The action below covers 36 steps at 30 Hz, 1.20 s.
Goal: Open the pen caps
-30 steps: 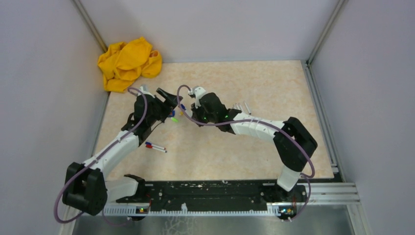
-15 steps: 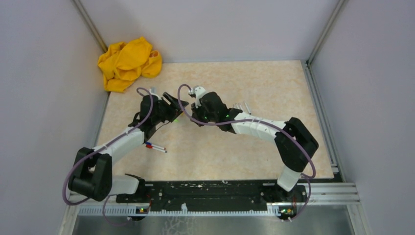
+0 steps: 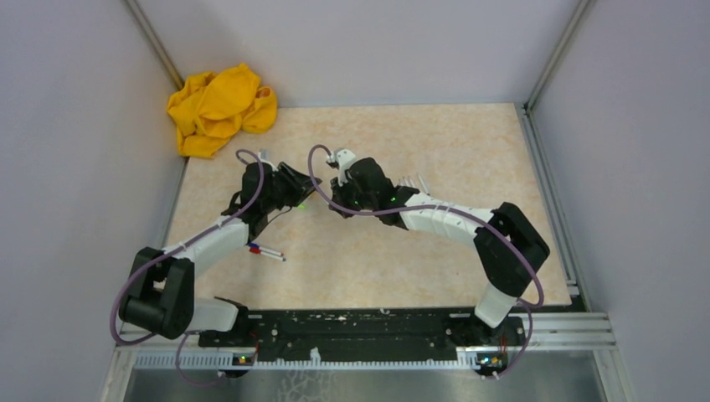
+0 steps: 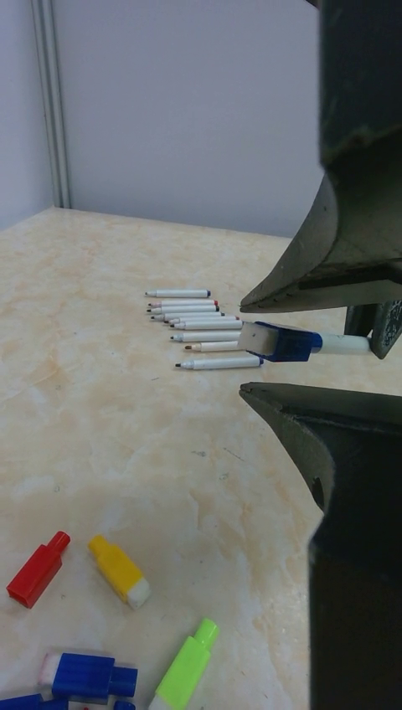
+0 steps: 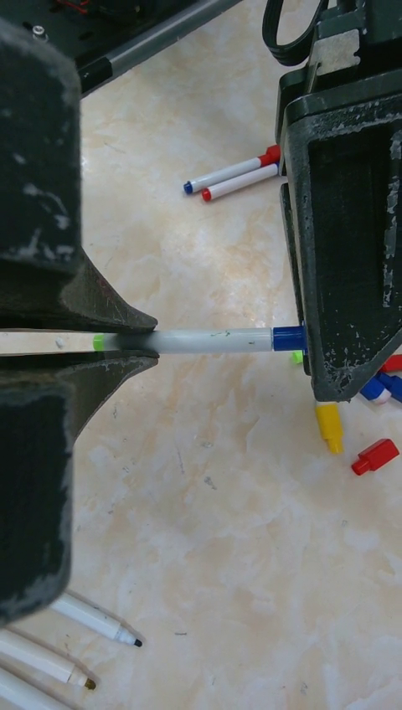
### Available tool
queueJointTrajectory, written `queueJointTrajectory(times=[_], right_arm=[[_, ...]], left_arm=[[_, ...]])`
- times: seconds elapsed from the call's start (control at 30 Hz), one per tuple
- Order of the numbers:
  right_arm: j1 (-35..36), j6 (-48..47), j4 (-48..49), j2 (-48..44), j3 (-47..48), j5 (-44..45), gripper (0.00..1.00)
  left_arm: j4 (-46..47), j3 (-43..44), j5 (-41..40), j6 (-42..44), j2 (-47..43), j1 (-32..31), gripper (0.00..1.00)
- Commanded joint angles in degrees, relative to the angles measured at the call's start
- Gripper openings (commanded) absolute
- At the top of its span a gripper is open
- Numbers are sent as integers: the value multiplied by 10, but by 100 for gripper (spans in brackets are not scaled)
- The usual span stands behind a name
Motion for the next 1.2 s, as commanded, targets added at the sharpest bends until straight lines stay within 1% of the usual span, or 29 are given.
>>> queueJointTrajectory(times=[0.0,0.27,0.43,0.5,0.6,0.67,0.73,0.93,1.17], right_arm=[[-7,-1,24,-30,-8,-14,0],[-9,-1,24,-29,-10,-19,0],[-11,-2,26,-32,-13,-16,0],[-12,-4,27,-32,-10,-15,1],[-12,-11,22,-27,3,-22,18],[-12,-12,18,-21,16,-24,24],[-12,-13,14,-12,26,-26,27],[-12,-11,16,7,47,-32,30],[-13,-11,11,32,72,-36,29]], left_arm=[[13,4,-4,4,-10,3,41],[21,0,7,9,-9,3,18],[23,-3,9,14,-13,3,0],[28,-6,18,13,-11,3,0],[37,-6,39,12,-4,3,0],[37,-4,50,12,-1,3,0],[40,-5,56,11,-1,3,0],[39,-4,66,12,-5,3,0],[48,-7,79,4,1,2,0]])
